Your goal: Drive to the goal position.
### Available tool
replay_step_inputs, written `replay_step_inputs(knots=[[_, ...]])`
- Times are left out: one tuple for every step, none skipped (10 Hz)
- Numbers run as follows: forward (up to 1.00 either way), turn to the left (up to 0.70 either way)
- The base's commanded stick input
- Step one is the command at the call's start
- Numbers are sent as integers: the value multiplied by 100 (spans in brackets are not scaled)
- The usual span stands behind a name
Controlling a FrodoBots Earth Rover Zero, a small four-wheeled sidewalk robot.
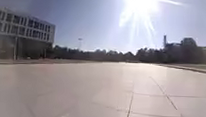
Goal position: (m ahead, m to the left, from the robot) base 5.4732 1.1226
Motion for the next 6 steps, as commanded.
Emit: replay_step_inputs(knots=[[70,-10],[70,-10],[70,-10],[70,-10],[70,-10],[70,-8]])
